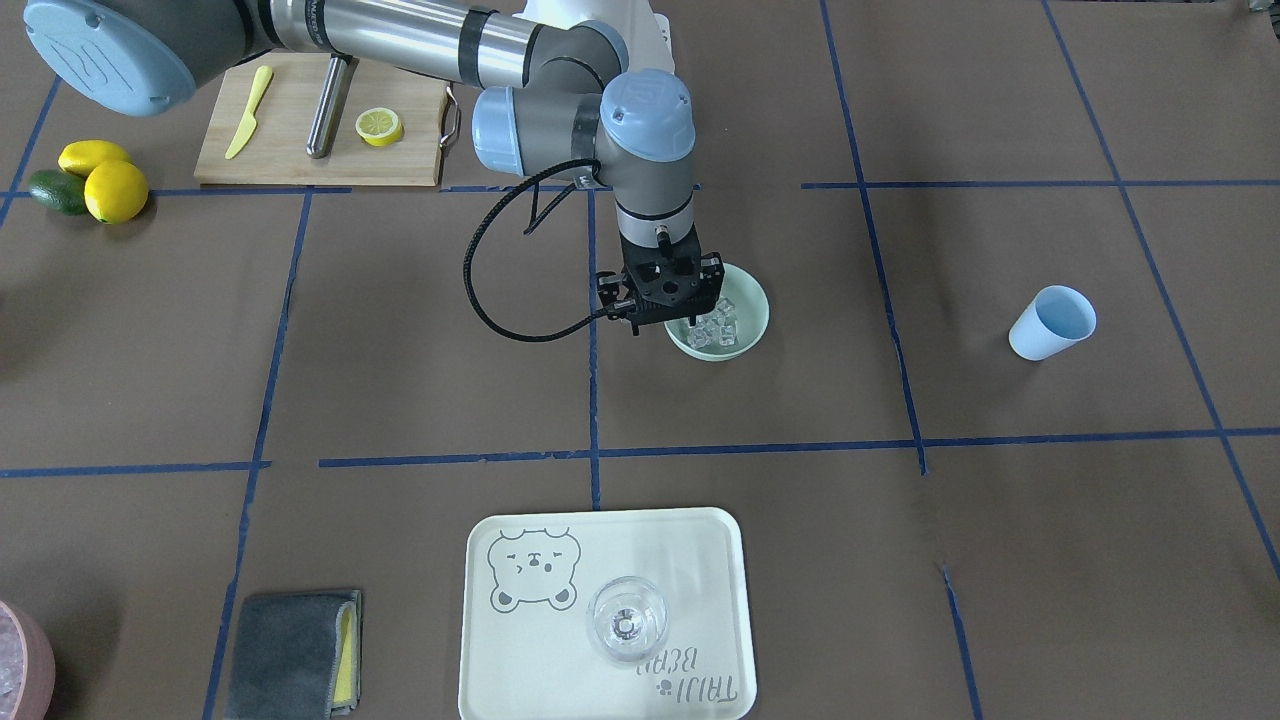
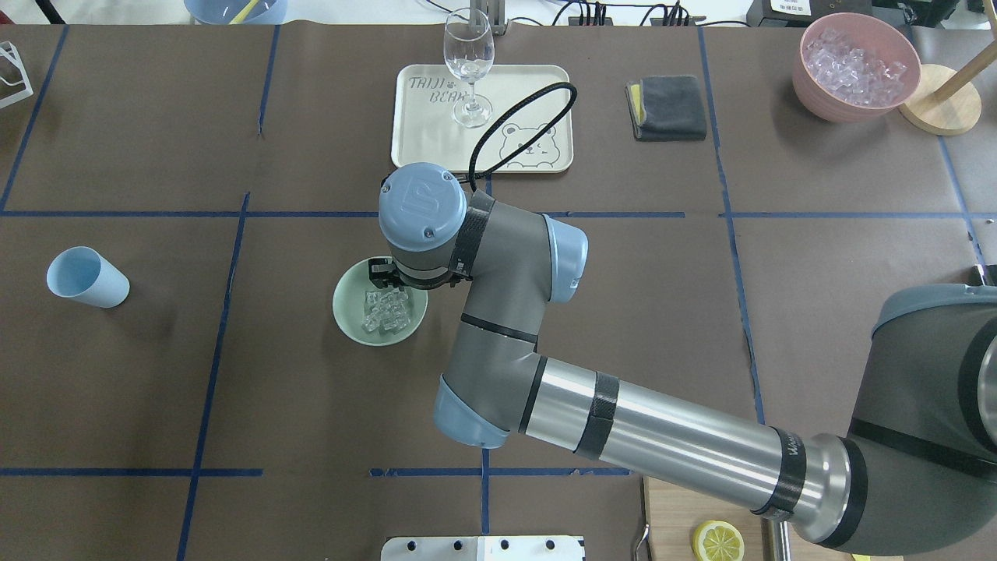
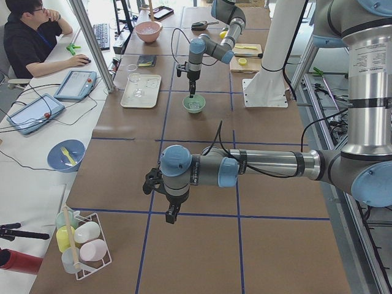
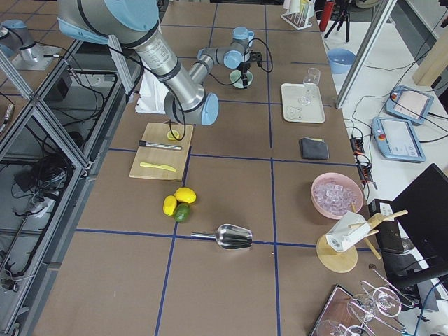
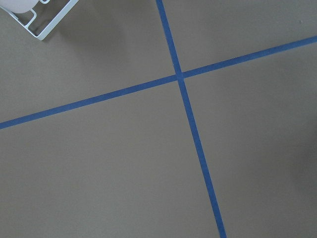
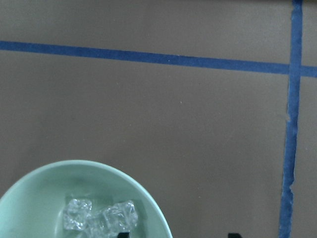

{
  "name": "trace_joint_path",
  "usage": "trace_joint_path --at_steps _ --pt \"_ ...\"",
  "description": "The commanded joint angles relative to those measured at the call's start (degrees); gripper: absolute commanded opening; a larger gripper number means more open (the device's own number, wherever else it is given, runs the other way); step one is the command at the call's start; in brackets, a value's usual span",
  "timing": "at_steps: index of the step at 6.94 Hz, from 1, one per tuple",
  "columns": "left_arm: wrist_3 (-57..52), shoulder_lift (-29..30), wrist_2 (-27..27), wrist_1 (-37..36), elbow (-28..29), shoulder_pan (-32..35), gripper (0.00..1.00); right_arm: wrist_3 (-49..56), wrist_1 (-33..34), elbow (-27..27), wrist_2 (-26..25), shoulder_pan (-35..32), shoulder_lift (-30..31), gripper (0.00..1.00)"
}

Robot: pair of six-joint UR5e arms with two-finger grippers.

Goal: Pour ice into bowl

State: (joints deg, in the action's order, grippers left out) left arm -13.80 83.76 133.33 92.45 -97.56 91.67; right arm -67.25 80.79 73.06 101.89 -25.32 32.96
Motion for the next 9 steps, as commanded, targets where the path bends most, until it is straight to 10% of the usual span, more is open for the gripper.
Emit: trace_joint_path --at_steps 1,6,9 --pt "0.00 0.00 0.00 0.01 -0.08 0.00 1.00 -1.29 -0.11 -0.46 0.33 0.96 -0.09 0.08" --pt "0.09 -0.27 0.35 -2.26 2.73 -0.09 1.00 -3.06 -5.03 3.04 1.63 -2.08 1.05 0.00" --pt "0.09 -0.44 6.51 -4.21 2.47 -0.09 1.00 6.74 -4.68 19.00 16.98 -15.50 16.63 0.00"
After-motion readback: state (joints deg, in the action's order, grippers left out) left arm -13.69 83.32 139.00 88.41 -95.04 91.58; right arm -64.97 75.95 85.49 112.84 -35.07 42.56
